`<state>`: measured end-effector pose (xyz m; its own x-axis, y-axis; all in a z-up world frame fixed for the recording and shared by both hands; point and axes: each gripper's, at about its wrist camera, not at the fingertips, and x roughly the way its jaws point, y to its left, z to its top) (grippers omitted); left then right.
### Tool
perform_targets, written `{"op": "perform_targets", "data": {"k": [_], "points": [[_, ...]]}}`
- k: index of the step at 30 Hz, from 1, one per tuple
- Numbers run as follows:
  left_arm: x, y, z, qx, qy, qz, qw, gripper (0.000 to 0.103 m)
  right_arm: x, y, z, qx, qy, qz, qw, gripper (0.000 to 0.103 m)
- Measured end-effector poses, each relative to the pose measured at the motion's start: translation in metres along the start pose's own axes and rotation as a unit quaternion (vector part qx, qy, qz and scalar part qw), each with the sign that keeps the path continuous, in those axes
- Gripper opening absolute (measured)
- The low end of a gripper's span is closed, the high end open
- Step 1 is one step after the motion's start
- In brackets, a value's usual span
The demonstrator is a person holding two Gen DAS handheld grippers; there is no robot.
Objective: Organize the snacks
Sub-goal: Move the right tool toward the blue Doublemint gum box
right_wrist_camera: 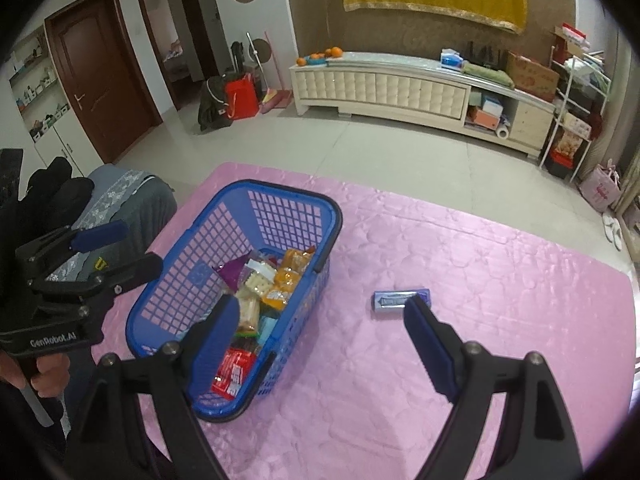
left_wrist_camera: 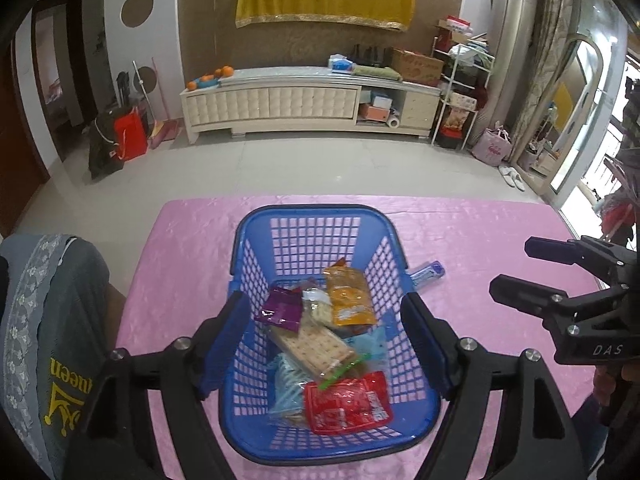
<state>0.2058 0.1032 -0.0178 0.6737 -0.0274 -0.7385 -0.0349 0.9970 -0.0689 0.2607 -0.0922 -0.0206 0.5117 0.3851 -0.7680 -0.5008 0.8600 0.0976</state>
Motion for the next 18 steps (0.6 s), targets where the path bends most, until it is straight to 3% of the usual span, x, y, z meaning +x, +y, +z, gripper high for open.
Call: {"op": "perform_targets", "data": {"k": [12,18], "points": [[0.002,-0.016,0.006,-0.003,0.000,-0.001,1.0000,0.076,-0.006,-0.028,-0.006,0.027,0.008,-0.004,1.000,0.087],[0.015,-0.029,0.013,0.027,0.014,-0.009,0.9995,0.076,0.005,-0.042,-0.004,0.029,0.016,-0.009,0.999,0.087]]}}
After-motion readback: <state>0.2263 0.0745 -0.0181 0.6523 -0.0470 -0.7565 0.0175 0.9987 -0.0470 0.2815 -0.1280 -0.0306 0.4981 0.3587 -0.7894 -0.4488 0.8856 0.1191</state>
